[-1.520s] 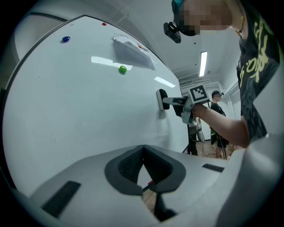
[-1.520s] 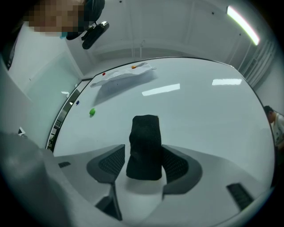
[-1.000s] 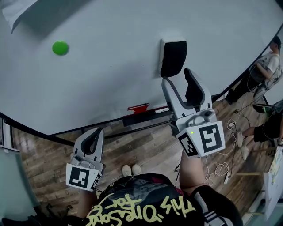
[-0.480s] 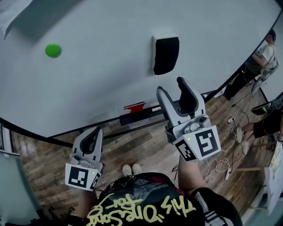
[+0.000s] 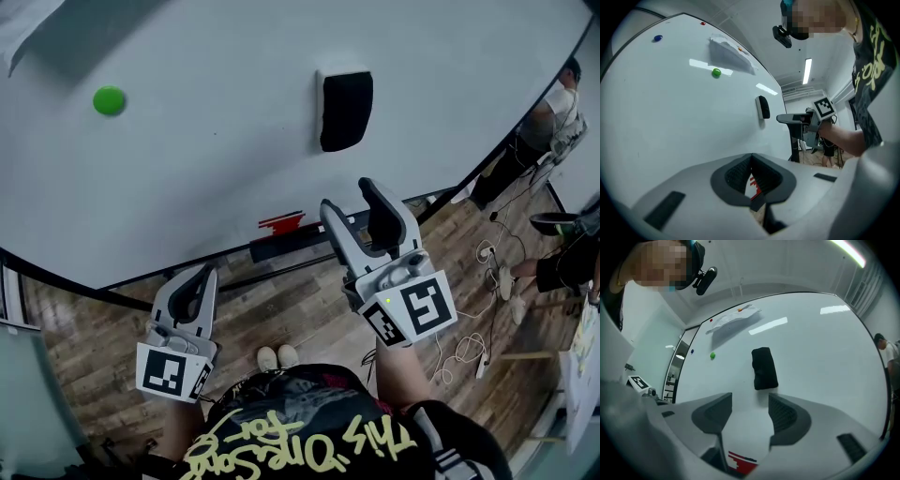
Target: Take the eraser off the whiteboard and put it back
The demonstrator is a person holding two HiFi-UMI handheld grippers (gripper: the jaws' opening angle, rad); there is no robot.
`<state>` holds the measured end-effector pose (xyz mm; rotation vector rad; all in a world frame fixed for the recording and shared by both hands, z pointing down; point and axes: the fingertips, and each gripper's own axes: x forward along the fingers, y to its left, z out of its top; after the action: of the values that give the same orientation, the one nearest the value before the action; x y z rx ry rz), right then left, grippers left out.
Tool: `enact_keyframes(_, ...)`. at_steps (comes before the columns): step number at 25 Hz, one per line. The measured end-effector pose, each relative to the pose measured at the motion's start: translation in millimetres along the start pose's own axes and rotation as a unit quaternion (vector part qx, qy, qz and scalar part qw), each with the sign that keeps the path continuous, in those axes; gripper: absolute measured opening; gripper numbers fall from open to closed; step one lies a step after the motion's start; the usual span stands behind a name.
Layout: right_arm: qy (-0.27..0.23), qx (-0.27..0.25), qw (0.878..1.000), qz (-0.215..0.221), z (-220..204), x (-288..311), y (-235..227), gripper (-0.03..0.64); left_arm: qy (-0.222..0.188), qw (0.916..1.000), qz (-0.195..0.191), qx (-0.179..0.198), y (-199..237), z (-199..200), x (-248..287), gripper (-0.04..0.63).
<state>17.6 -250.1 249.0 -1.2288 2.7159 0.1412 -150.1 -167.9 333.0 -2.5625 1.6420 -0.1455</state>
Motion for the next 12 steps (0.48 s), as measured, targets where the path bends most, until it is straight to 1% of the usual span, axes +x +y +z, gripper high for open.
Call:
enact_keyframes(6, 0.017, 0.005, 1.0, 0.015, -15.3, -4.0, 11.7, 0.249, -0.001, 1.0, -0.005, 0.002, -3.6, -0.8, 0.5, 0.008)
enact_keyframes(12, 0.026, 0.011, 0.999, 0.021, -24.3, -9.5, 15.1, 0.247, -0.004, 1.0, -0.008, 0.003, -7.0, 1.2, 1.2, 0.008)
